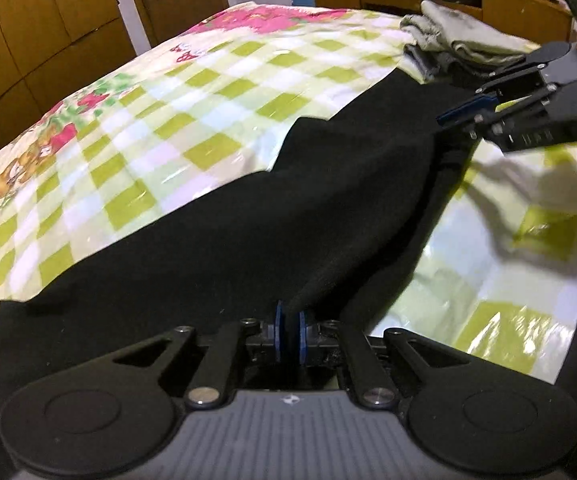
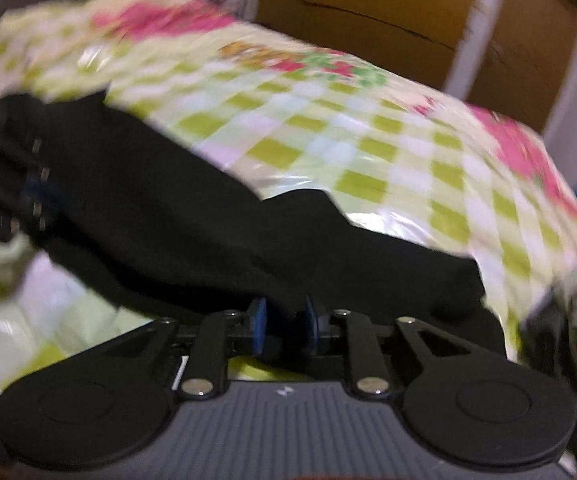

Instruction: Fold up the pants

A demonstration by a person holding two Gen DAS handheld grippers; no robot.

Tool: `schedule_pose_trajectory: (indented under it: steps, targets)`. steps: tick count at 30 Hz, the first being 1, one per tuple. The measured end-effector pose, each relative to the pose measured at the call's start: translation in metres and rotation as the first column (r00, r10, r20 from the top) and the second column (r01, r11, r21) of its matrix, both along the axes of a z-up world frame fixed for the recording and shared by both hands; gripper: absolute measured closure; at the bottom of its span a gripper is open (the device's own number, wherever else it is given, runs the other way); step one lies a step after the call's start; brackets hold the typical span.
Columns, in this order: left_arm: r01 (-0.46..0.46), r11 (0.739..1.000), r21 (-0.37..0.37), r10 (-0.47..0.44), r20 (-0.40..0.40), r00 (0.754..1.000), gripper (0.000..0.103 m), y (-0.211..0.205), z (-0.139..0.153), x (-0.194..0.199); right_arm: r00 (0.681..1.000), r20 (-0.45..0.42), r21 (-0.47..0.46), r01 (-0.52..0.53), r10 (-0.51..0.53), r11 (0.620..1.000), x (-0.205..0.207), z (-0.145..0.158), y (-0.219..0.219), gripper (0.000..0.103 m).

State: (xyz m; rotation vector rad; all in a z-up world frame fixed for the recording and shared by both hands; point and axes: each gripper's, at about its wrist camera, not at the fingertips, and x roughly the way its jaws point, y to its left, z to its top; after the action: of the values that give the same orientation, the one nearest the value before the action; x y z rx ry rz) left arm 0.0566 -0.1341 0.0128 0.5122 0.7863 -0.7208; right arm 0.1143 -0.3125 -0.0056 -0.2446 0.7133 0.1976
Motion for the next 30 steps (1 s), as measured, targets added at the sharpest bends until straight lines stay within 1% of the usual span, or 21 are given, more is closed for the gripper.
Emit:
schedule_pose_trajectory:
  steps: [1,3,4,6,8,9,10,11,12,13,14,16,18,21,24,27,29,30]
  targets:
    - [0.003,1.000,0.001,-0.003,0.005,1.000,0.082,-0.002,0.001,0.000,0.999,-0.001,0.049,0.041,-0.041,0.998,0.000,0.003,-0.011,0.081]
    - [0.010,1.000,-0.005,-0.010,0.001,1.000,0.081,-0.005,0.004,-0.004,0.990,-0.003,0.149,0.137,-0.138,0.979,0.001,0.008,-0.035,0.081]
    - [0.014,1.000,-0.001,-0.014,0.001,1.000,0.081,-0.006,0.005,-0.007,0.983,-0.013,0.201,0.184,-0.185,0.962,0.005,0.008,-0.048,0.081]
    - [0.009,1.000,0.020,-0.009,0.008,1.000,0.081,-0.011,0.005,-0.009,0.961,-0.043,0.295,0.273,-0.273,0.916,0.010,0.004,-0.074,0.080]
    - [0.000,1.000,0.015,0.000,0.007,1.000,0.081,-0.017,0.003,-0.006,0.944,-0.062,0.349,0.325,-0.325,0.879,0.017,-0.001,-0.094,0.079]
    - [0.004,1.000,0.010,-0.005,0.028,1.000,0.081,-0.023,0.003,-0.006,0.937,-0.071,0.365,0.343,-0.342,0.866,0.022,-0.005,-0.100,0.078]
    - [0.021,1.000,0.005,-0.021,0.051,0.998,0.081,-0.030,0.005,-0.007,0.931,-0.093,0.386,0.361,-0.354,0.849,0.026,-0.008,-0.107,0.077]
    - [0.045,0.999,-0.001,-0.044,0.071,0.996,0.081,-0.039,0.007,-0.009,0.922,-0.119,0.432,0.381,-0.367,0.817,0.027,-0.011,-0.115,0.077]
    - [0.066,0.998,-0.007,-0.066,0.077,0.995,0.079,-0.046,0.007,-0.010,0.919,-0.134,0.474,0.387,-0.370,0.791,0.027,-0.013,-0.121,0.077]
    - [0.093,0.996,-0.015,-0.092,0.074,0.993,0.075,-0.054,0.007,-0.012,0.919,-0.145,0.498,0.387,-0.366,0.776,0.027,-0.014,-0.123,0.077]
    - [0.124,0.992,-0.019,-0.123,0.070,0.990,0.074,-0.061,0.006,-0.013,0.919,-0.159,0.510,0.390,-0.362,0.767,0.027,-0.015,-0.124,0.077]
    - [0.158,0.987,-0.009,-0.157,0.078,0.985,0.074,-0.073,0.005,-0.016,0.916,-0.174,0.529,0.397,-0.363,0.750,0.028,-0.019,-0.128,0.076]
    - [0.192,0.981,-0.016,-0.189,0.104,0.976,0.074,-0.082,0.008,-0.017,0.905,-0.173,0.522,0.418,-0.387,0.743,0.030,-0.022,-0.132,0.073]
    - [0.202,0.978,-0.047,-0.196,0.118,0.974,0.074,-0.094,0.013,-0.013,0.891,-0.171,0.550,0.440,-0.420,0.710,0.034,-0.025,-0.142,0.072]
    - [0.211,0.976,-0.044,-0.204,0.127,0.971,0.074,-0.100,0.012,-0.011,0.876,-0.166,0.564,0.460,-0.452,0.686,0.043,-0.026,-0.151,0.070]
    - [0.208,0.977,-0.049,-0.202,0.108,0.973,0.074,-0.099,0.008,-0.010,0.869,-0.159,0.583,0.466,-0.470,0.666,0.047,-0.025,-0.161,0.062]
    - [0.208,0.977,-0.048,-0.202,0.104,0.974,0.074,-0.099,0.006,-0.010,0.866,-0.186,0.620,0.469,-0.463,0.629,0.050,-0.030,-0.169,0.061]
    - [0.208,0.977,-0.052,-0.202,0.101,0.974,0.074,-0.099,0.006,-0.010,0.866,-0.199,0.648,0.468,-0.459,0.601,0.051,-0.034,-0.175,0.062]
